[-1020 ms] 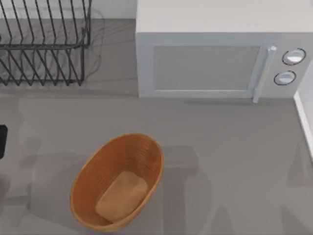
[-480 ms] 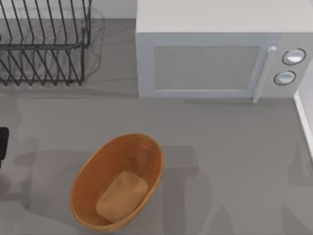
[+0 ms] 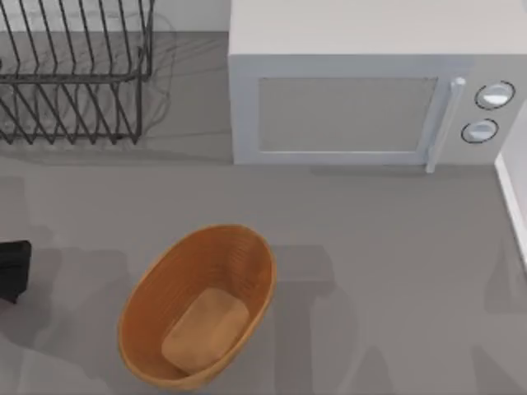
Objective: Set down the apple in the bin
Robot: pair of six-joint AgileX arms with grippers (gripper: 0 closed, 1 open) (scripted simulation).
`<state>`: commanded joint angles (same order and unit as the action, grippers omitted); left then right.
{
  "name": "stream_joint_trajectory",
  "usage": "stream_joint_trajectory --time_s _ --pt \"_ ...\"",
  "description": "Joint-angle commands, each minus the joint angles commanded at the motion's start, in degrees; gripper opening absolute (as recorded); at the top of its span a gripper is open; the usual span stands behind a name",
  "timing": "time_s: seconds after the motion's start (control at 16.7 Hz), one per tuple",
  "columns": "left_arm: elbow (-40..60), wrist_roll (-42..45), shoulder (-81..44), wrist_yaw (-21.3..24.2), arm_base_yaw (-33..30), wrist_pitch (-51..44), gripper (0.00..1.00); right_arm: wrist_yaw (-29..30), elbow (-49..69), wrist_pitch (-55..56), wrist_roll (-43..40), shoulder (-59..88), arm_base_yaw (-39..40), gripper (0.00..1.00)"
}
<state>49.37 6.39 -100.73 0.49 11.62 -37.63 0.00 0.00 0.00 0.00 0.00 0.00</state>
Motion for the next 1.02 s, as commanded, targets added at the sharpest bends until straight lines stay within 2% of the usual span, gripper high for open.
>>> stream_joint_trajectory --time_s 0.18,0.96,1.02 --pt "0.0 0.0 0.0 0.0 0.0 0.0 1.00 0.0 0.0 0.0 0.0 0.0 0.0 1.00" --pt "0.0 0.0 0.0 0.0 0.0 0.0 0.02 0.0 0.0 0.0 0.0 0.0 0.0 1.00" --pt "0.0 0.0 0.0 0.0 0.0 0.0 0.00 0.0 0.0 0.0 0.0 0.0 0.0 1.00"
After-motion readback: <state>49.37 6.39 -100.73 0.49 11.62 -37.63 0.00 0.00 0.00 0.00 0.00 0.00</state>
